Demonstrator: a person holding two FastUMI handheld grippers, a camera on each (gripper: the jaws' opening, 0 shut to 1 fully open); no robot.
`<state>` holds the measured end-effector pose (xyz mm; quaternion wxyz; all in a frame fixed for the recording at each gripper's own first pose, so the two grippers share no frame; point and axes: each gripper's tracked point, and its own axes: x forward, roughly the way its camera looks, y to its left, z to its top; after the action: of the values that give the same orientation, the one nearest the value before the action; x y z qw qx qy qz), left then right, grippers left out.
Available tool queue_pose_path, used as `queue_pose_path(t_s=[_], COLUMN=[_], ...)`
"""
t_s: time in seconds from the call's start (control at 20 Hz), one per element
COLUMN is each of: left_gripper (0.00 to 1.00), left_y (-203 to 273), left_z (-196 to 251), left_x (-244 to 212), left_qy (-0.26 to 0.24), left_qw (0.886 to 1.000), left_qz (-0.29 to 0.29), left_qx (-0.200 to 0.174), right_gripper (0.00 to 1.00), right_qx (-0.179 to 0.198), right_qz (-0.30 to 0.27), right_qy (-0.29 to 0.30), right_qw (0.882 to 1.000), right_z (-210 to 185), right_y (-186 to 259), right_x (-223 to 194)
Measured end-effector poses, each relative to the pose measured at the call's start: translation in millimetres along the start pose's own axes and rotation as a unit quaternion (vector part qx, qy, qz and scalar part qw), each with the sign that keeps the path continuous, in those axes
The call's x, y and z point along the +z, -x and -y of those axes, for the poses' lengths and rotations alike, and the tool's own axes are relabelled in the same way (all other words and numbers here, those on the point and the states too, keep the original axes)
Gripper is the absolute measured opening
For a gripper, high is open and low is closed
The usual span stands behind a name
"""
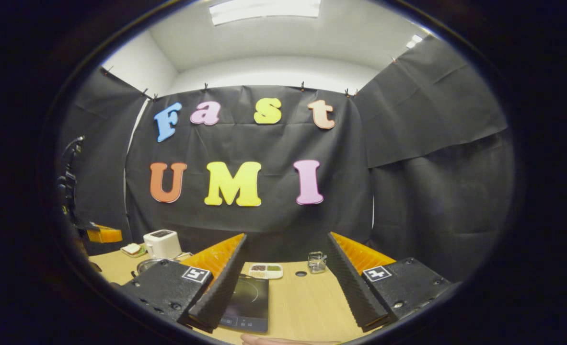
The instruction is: First push the handle of the pot to place it horizontally, then grasp the pot with both hands and set it on the induction cooktop.
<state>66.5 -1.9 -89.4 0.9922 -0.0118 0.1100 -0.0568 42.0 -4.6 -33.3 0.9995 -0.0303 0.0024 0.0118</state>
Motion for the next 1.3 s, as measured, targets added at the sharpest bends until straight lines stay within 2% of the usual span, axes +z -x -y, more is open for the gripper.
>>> queue_pose_path(t_s=[0.05,0.15,0.2,0.3,0.35,0.4,0.45,0.5,0.6,0.65,0.75,0.9,0.95,1.05,1.1,1.15,1.3], left_gripper=[0.00,0.00,0.00,0.00,0.00,0.00,0.00,0.00,0.00,0.00,0.00,0.00,0.00,0.00,0.11,0.00,0.00], left_y=[-13,-38,-47,-57,-63,-66,-69,-70,-74,-75,-76,-76,-76,-74,-74,-72,-71], left_z=[1,-10,-15,-26,-33,-38,-43,-49,-63,-70,-81,-90,-89,-99,-103,-105,-109], left_x=[-21,-47,-66,-100,-115,-126,-137,-148,-164,-170,-184,-201,-199,-204,-207,-211,-216], left_qy=[-0.005,-0.011,-0.012,-0.007,-0.004,-0.003,0.001,0.006,0.012,0.015,0.028,0.060,0.069,0.067,0.067,0.072,0.092], left_qw=[0.999,0.996,0.993,0.985,0.981,0.977,0.974,0.970,0.964,0.962,0.956,0.946,0.946,0.944,0.943,0.940,0.936], left_qz=[-0.038,-0.088,-0.116,-0.169,-0.190,-0.210,-0.226,-0.241,-0.262,-0.270,-0.288,-0.314,-0.314,-0.318,-0.322,-0.329,-0.336], left_qx=[-0.004,0.013,0.017,0.026,0.030,0.033,0.034,0.037,0.043,0.047,0.048,0.048,0.040,0.050,0.053,0.049,0.039], right_gripper=[0.96,0.96,1.00,0.96,1.00,0.96,1.00,0.96,0.96,1.00,0.96,0.97,0.96,0.96,0.97,0.97,0.97], right_qx=[-0.001,0.000,0.002,0.002,0.003,0.003,0.001,-0.002,-0.001,0.003,0.015,0.021,0.023,0.026,0.027,0.027,0.026], right_qz=[-0.001,-0.003,-0.003,-0.007,-0.012,-0.015,-0.016,-0.017,-0.018,-0.023,-0.034,-0.041,-0.043,-0.050,-0.052,-0.054,-0.050], right_qy=[0.005,0.013,0.018,0.021,0.020,0.019,0.020,0.024,0.032,0.034,0.036,0.048,0.050,0.050,0.052,0.053,0.050], right_qw=[1.000,1.000,1.000,1.000,1.000,1.000,1.000,1.000,0.999,0.999,0.999,0.998,0.998,0.997,0.997,0.997,0.997], right_z=[1,0,0,1,0,-1,0,1,-3,-7,-17,-24,-27,-30,-31,-32,-35], right_y=[-3,-7,-9,-15,-18,-21,-24,-27,-31,-32,-35,-41,-43,-48,-51,-53,-60], right_x=[-3,-6,-8,-14,-19,-22,-25,-27,-34,-39,-46,-52,-53,-53,-52,-50,-38])
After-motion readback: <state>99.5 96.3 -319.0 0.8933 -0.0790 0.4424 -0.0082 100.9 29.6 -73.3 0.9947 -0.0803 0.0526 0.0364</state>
